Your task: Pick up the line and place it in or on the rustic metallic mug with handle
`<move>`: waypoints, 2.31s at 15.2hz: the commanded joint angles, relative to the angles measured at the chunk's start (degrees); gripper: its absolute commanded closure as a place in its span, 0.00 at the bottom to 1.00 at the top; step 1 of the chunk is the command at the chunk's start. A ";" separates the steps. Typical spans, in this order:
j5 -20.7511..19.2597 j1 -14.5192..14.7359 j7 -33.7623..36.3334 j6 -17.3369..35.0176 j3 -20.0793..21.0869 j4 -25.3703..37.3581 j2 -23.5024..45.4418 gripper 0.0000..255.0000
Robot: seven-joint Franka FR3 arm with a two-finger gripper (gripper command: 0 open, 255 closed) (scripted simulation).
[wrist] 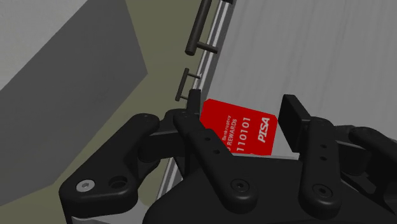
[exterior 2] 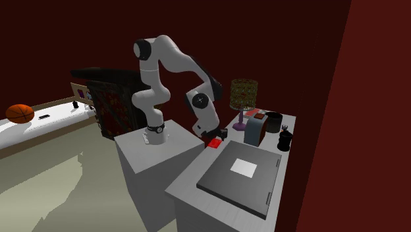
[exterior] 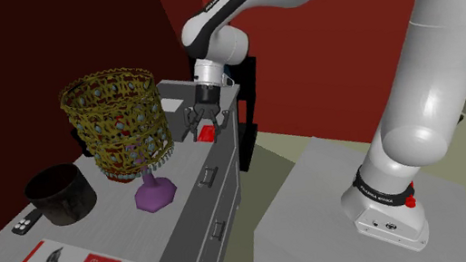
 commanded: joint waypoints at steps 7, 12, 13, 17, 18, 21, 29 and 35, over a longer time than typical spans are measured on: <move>-0.75 -0.21 2.90 -4.53 -0.18 2.73 -3.61 1.00; -1.44 -0.38 4.68 -7.62 -0.34 4.36 -5.48 1.00; -1.56 -0.41 5.03 -8.24 -0.38 4.72 -5.83 1.00; -2.02 -0.54 6.42 -10.74 -0.51 6.28 -7.08 1.00; -2.13 -0.57 6.76 -11.36 -0.54 6.70 -7.37 1.00; -2.42 -0.67 7.79 -13.25 -0.64 8.04 -8.16 1.00; -3.04 -0.91 10.48 -18.33 -0.91 12.12 -9.78 1.00; -1.83 2.47 16.41 -15.27 2.63 16.15 -6.35 1.00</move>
